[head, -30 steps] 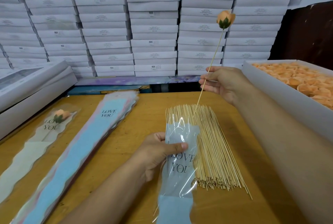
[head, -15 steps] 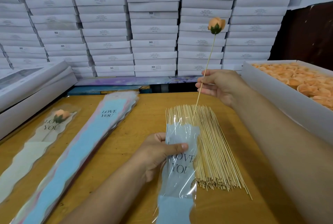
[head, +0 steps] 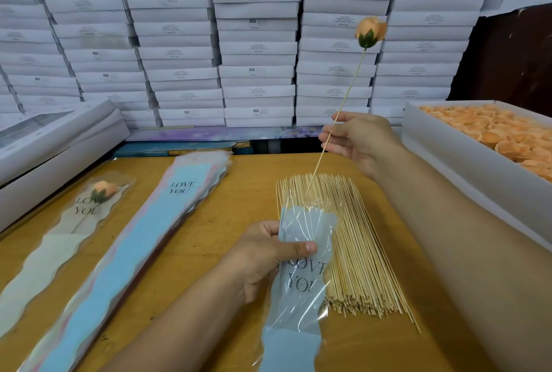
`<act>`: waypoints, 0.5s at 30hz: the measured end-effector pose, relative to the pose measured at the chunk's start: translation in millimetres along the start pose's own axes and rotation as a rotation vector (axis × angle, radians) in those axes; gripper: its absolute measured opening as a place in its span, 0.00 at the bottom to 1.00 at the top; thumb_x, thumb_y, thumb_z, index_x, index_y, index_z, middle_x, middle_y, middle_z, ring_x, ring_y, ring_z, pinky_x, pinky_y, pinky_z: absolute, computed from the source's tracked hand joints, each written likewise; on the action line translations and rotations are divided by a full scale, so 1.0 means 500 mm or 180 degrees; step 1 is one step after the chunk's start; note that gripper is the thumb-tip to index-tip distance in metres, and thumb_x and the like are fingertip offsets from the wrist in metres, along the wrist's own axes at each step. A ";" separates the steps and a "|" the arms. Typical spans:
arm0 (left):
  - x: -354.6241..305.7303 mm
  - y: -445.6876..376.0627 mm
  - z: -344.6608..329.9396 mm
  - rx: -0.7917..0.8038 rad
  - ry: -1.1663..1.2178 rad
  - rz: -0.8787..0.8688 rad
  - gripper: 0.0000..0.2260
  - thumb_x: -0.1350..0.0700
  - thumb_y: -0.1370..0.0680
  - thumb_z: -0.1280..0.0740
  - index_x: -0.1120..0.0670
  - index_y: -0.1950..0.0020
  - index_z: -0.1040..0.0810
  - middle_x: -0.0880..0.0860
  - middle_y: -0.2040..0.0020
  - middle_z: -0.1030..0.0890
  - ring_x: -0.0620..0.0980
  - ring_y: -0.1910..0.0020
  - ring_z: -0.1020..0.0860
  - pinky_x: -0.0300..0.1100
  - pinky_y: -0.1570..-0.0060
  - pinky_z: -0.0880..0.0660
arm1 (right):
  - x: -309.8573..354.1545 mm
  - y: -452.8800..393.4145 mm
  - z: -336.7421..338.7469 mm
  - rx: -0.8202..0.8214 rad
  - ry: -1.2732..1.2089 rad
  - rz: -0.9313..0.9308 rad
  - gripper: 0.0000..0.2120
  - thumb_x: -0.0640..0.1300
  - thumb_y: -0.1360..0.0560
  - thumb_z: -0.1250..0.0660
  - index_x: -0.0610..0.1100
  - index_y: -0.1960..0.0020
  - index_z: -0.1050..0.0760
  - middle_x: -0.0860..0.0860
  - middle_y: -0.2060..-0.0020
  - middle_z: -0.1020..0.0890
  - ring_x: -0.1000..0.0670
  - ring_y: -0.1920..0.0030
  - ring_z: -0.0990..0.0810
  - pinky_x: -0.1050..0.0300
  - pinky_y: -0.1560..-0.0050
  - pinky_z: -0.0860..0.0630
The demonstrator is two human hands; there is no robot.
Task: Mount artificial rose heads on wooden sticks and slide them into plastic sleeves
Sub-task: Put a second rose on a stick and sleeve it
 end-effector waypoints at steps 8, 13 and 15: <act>0.001 -0.001 0.002 0.0061 -0.0026 0.0017 0.21 0.64 0.34 0.20 0.63 0.43 0.18 0.61 0.49 0.14 0.60 0.51 0.14 0.51 0.53 0.17 | 0.000 -0.005 -0.012 -0.0041 0.0038 0.0054 0.10 0.27 0.25 0.32 0.40 0.49 0.23 0.41 0.59 0.15 0.49 0.65 0.13 0.57 0.67 0.18; 0.001 -0.001 -0.001 0.0101 -0.0043 -0.0038 0.19 0.64 0.33 0.20 0.63 0.44 0.17 0.61 0.49 0.14 0.59 0.51 0.14 0.51 0.52 0.17 | -0.002 -0.007 -0.012 -0.0090 0.0011 0.0063 0.10 0.27 0.25 0.33 0.40 0.49 0.23 0.42 0.59 0.15 0.49 0.65 0.13 0.58 0.66 0.18; 0.001 0.000 -0.004 0.0142 -0.0045 -0.0043 0.21 0.63 0.34 0.20 0.63 0.43 0.18 0.62 0.49 0.14 0.60 0.50 0.15 0.52 0.50 0.17 | 0.000 -0.008 -0.012 -0.0139 0.0000 0.0071 0.10 0.27 0.25 0.33 0.40 0.49 0.23 0.42 0.59 0.15 0.50 0.65 0.13 0.58 0.66 0.18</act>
Point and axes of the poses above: each hand's wrist, its own y-axis away from the middle knuckle, its own z-axis out of the back of the hand, x = y × z, the point moved 6 cm from there along -y, towards the middle knuckle
